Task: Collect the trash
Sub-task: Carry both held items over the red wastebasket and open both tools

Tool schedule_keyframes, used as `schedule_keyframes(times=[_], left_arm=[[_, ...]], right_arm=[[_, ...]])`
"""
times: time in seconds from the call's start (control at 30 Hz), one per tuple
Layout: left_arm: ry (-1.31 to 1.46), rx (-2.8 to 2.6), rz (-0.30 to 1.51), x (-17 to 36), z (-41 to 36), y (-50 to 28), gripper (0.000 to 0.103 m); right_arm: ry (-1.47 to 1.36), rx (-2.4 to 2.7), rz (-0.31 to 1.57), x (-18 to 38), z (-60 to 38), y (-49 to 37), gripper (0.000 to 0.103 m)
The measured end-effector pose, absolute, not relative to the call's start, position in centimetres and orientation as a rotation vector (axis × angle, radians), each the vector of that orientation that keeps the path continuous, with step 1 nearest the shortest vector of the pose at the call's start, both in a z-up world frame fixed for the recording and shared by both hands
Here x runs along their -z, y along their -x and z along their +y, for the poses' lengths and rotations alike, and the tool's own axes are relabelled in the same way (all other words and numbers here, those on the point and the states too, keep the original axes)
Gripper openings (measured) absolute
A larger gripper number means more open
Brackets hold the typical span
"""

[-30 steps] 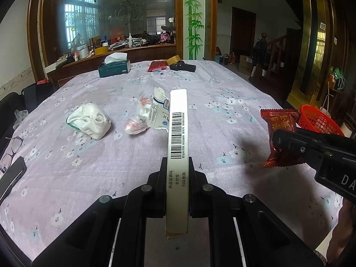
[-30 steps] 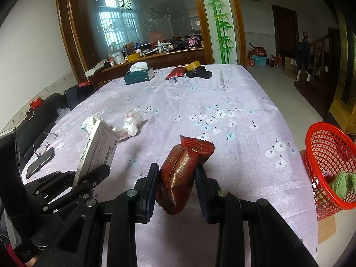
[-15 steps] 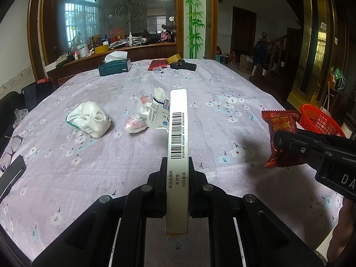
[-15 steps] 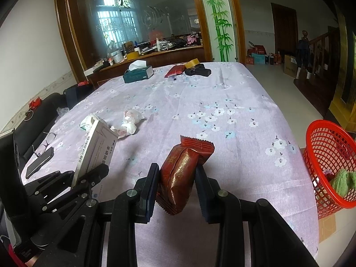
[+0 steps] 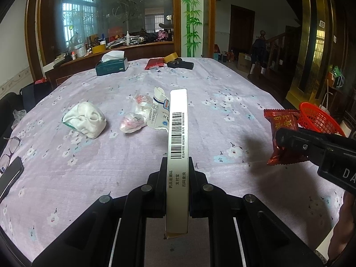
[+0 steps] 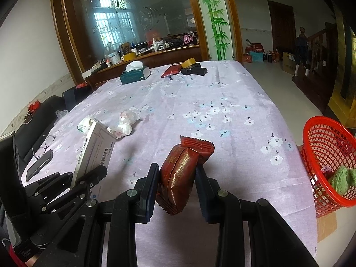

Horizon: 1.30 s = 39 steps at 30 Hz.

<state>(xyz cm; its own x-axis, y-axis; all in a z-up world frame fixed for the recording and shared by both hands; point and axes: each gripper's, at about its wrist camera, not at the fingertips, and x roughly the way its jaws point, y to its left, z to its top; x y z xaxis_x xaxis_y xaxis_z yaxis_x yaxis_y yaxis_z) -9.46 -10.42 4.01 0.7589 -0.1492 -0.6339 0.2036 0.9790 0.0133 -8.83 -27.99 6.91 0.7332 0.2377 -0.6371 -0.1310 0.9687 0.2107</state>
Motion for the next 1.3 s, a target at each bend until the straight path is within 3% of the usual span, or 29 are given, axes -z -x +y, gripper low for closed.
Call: schedule_keyframes(times=[0.53,0.87,1.3], left_arm=[[-0.126,0.32,0.686,-6.3,-16.0,8.4,0.012],[-0.12,0.629,0.725,-9.1,-27.3,8.0,0.012],[-0.087,0.806,0.853,-7.3,-40.3,4.2,0.012]], right_arm=[[-0.251,-0.102,0.679,-7.9,-34.5,9.2,0.035],[-0.381,0.141,0.59,-10.1,-46.7,11.2,0.035],[-0.444,0.274,0.627,-9.0,-56.3,10.1,0.037]])
